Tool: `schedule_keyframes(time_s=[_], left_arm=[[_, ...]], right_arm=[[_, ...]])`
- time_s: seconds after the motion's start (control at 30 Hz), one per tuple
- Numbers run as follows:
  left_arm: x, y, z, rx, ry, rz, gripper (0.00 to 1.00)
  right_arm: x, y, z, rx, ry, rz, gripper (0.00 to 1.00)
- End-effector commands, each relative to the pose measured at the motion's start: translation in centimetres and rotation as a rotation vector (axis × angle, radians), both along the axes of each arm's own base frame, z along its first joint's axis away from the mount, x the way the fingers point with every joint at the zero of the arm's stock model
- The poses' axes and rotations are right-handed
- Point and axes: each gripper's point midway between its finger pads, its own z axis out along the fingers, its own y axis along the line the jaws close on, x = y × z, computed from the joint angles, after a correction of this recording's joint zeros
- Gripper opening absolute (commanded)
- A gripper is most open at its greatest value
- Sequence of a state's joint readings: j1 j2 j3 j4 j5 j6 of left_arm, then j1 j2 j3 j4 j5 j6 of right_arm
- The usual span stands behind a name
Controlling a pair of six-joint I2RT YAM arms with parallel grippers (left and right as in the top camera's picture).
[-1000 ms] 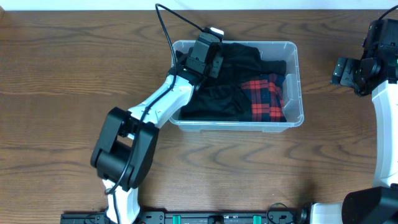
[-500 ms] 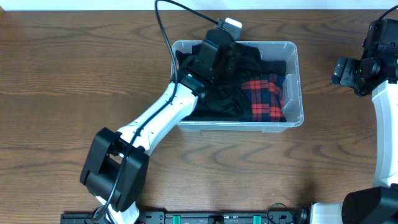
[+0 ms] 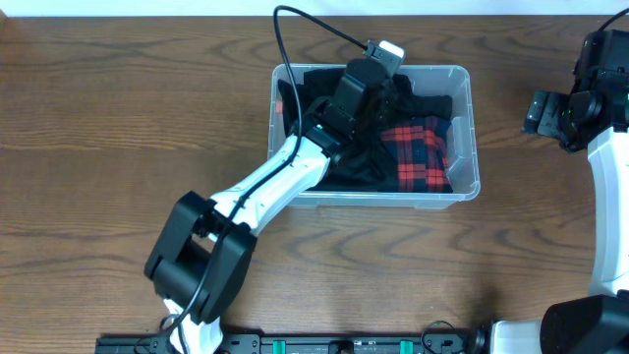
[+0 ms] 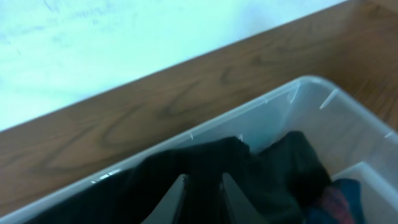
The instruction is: Pack container
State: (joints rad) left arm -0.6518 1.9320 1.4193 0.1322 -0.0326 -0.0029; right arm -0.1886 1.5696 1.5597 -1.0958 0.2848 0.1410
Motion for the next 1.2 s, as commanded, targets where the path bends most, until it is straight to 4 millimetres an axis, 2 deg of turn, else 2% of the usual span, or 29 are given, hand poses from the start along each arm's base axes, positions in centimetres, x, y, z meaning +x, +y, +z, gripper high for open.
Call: schedule_keyframes(time_s=[0.0, 0.4, 0.67, 0.73, 0.8, 0.9, 1.0, 1.1, 1.17], left_arm=[[0.3, -0.2, -2.5, 0.017, 0.035, 0.005, 0.17], [0.1, 0.0, -9.4, 0.104, 0.148, 0.006, 0.17], [0.1, 0.0, -9.7, 0.106, 0.150, 0.006, 0.17], [0.2, -0.1, -8.6, 0.095, 0.129, 0.004, 0.17], [0.3, -0.1, -6.5, 0.084, 0.092, 0.000, 0.17], [0.1, 0.2, -1.9, 0.040, 0.028, 0.008, 0.17], [-1.0, 1.0, 2.5, 0.010, -0.010, 0.008, 0.17], [-2.7, 2.2, 5.2, 0.012, -0.002, 0.007, 0.17], [-3.9, 3.0, 5.6, 0.035, 0.028, 0.004, 0.17]], right_arm=[[-0.3, -0.4, 0.2, -0.010, -0.004, -0.012, 0.99], [-0.3, -0.4, 0.2, -0.010, -0.004, -0.012, 0.99], [-0.3, -0.4, 0.2, -0.010, -0.004, -0.012, 0.99], [-0.3, -0.4, 0.2, -0.010, -0.004, -0.012, 0.99], [-0.3, -0.4, 0.2, -0.010, -0.004, -0.012, 0.99], [-0.3, -0.4, 0.2, -0.010, -0.004, -0.012, 0.99], [-0.3, -0.4, 0.2, -0.010, -0.004, -0.011, 0.99], [-0.3, -0.4, 0.2, -0.010, -0.004, -0.012, 0.99], [-0.3, -0.4, 0.2, -0.010, -0.004, -0.012, 0.99]])
